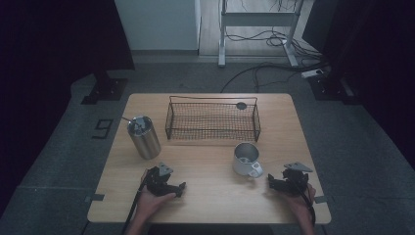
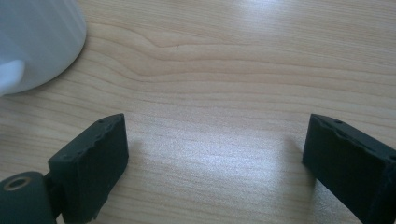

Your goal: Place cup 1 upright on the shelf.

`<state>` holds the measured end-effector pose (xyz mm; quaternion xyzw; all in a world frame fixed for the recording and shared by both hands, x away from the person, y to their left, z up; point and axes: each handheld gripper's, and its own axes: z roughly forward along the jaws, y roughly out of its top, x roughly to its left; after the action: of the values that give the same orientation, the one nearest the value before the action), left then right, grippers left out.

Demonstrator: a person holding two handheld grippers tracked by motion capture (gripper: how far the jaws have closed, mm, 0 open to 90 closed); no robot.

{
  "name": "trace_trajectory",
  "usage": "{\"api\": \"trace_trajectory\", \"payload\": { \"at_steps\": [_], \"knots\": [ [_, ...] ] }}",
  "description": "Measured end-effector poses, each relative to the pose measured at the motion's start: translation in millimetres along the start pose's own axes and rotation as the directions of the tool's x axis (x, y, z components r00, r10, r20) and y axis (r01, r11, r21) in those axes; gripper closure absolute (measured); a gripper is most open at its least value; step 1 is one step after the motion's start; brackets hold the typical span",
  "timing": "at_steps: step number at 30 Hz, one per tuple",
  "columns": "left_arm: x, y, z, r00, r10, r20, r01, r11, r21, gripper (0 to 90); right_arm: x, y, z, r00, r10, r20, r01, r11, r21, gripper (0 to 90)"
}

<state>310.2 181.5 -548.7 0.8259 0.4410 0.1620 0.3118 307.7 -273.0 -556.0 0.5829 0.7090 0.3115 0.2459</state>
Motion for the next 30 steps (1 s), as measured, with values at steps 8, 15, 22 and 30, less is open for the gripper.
{"api": "trace_trajectory", "payload": {
  "at_steps": [8, 15, 22, 30],
  "knots": [
    [0.3, 0.6, 0.5, 1.0, 0.001, 0.001, -0.001, 1.0, 0.0, 0.0, 0.5, 0.6, 0.6, 1.0, 0.0, 0.005, 0.0, 1.0, 0.002, 5.9],
    [0.1, 0.7, 0.6, 1.0, -0.001, -0.001, 0.001, 1.0, 0.0, 0.0, 1.3, 1.6, 1.9, 0.9999, 0.007, 0.009, -0.007, 1.0, 0.002, 5.6],
    [0.0, 0.8, 0.7, 1.0, -0.002, -0.003, 0.002, 1.0, 0.0, 0.0, 1.5, 2.4, 2.9, 0.9998, 0.011, 0.014, -0.011, 1.0, 0.0, 5.8],
    [-0.1, 1.8, 1.4, 1.0, -0.005, -0.005, 0.005, 1.0, -0.001, 0.0, 2.6, 1.7, 1.4, 0.9997, 0.012, 0.019, -0.012, 1.0, -0.002, 7.9]
  ]
}}
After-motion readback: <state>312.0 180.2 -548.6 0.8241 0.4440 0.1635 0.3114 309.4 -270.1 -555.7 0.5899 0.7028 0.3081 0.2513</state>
